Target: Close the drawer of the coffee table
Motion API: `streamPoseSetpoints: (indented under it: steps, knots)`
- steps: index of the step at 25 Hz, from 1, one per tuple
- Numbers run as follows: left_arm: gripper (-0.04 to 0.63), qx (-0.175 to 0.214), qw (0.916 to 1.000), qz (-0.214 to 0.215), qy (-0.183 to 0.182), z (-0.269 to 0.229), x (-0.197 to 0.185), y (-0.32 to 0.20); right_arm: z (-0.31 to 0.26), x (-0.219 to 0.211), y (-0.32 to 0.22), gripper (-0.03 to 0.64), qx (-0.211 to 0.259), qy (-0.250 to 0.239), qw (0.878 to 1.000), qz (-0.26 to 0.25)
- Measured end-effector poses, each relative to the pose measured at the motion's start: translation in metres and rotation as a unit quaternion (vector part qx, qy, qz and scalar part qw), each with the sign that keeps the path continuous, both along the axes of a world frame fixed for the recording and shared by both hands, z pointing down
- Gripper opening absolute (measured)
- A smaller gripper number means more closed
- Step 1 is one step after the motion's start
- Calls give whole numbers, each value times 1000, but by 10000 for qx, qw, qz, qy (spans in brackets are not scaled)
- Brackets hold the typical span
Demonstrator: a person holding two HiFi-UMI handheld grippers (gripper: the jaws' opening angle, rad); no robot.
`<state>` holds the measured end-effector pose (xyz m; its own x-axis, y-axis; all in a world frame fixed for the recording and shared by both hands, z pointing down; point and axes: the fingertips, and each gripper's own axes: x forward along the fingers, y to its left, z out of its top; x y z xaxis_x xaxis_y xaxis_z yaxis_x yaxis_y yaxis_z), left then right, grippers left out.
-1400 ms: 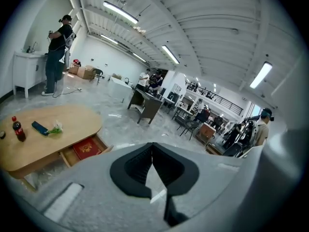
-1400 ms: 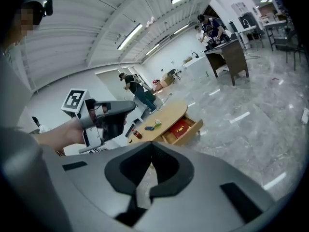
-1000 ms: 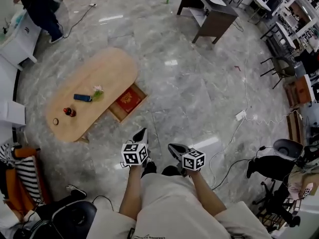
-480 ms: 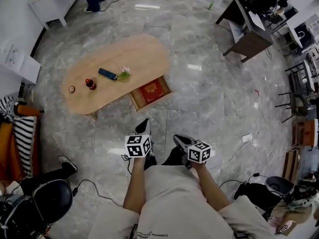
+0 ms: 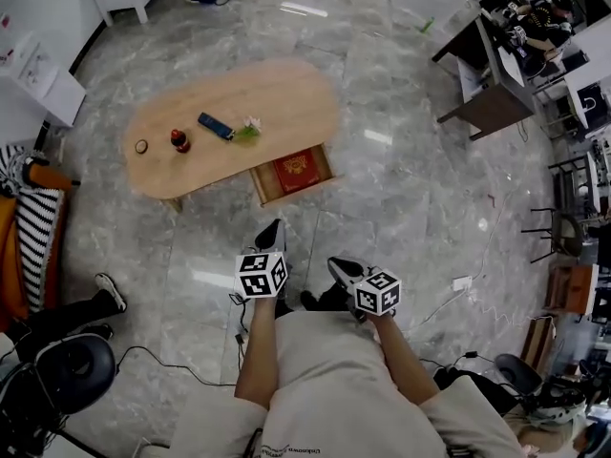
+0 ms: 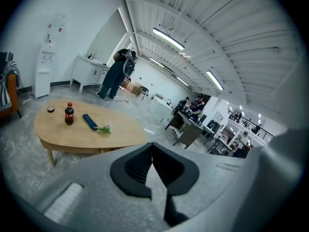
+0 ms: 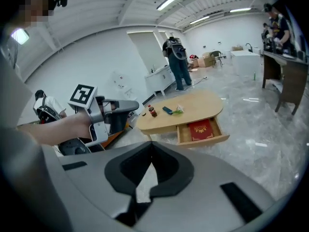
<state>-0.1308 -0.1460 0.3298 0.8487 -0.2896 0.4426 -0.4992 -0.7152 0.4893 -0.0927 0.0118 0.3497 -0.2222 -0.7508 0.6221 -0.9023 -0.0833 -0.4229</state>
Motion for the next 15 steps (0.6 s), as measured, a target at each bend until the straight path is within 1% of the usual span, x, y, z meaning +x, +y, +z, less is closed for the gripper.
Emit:
streamPoseSetpoints:
  steps: [3,8,10,12,15]
  knots:
    - [9,-20,10000,-44,-27,7,14,5,5,5,2,15,-8,87,9997,-245]
    - [9,5,9996,-158,-231,17,38,15,10,35,10,15,118,-110,9996,-220]
    - [9,34,9991,-239,-335,20,55,15,13,59,9,15,166,-101,9994,-277]
    - [9,75,9986,-300,-430,17,77,18,12,94,8,15,174,10,9994,-307]
    - [9,261,9979,-223,-551,3,109,31,-5,154,2,15,360,68,9993,-74]
